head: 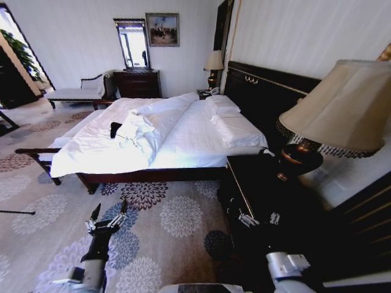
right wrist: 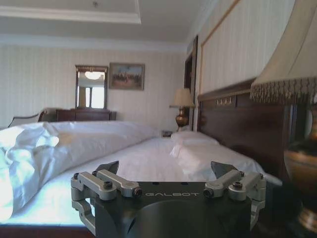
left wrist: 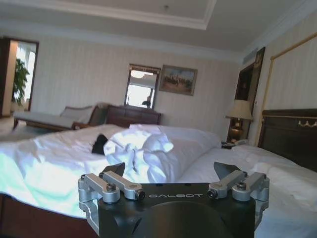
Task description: Fold the clothes on the bed.
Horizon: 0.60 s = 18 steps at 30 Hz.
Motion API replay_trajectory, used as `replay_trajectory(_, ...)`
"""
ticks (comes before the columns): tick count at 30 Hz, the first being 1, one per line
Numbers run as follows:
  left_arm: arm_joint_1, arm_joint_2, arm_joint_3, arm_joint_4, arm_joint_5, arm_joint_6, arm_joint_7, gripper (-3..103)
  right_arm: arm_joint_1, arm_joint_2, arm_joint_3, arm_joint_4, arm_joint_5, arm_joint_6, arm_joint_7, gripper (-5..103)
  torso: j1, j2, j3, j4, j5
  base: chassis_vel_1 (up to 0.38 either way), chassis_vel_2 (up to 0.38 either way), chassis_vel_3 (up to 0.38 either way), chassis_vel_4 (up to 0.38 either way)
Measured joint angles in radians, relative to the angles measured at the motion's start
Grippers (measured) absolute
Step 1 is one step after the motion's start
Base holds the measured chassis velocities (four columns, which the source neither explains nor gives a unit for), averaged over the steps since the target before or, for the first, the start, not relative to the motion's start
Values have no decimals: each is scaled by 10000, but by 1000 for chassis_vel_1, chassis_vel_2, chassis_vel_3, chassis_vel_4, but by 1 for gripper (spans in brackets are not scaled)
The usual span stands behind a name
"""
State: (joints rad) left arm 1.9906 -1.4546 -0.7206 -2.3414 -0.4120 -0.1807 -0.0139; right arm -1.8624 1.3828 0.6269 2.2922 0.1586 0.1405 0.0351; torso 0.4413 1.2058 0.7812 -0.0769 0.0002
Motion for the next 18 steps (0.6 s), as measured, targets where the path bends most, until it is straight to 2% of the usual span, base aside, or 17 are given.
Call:
replay_trajectory(6,171,47,-178,-385,-644,50,42,100,-49,252,-6,318,-300,129,-190,100,-1,1,0,-1,-2,0,0,0,0)
replay_trajectory(12,169,115,-366,-346,-737,124,102,100,-218,261,95,415,-116,466,-28,100,-1,1,0,-3,-4,0,0,0,0)
replay_trajectory(13,138,58,-329,-292,-659,134,225,100,-209,177,184,293,-176,712,-285,100,-1,1,0,-2,-3,0,0,0,0)
replay_trajectory(16,96,2,-294,-208,-493,110,391,100,-160,118,204,197,-246,851,-451,100,-1,1,0,-3,-1,0,0,0,0)
replay_trajectory(18,1,-150,-274,92,171,-282,863,100,-15,73,140,38,-381,995,-528,100,-1,0,0,-1,-4,0,0,0,0)
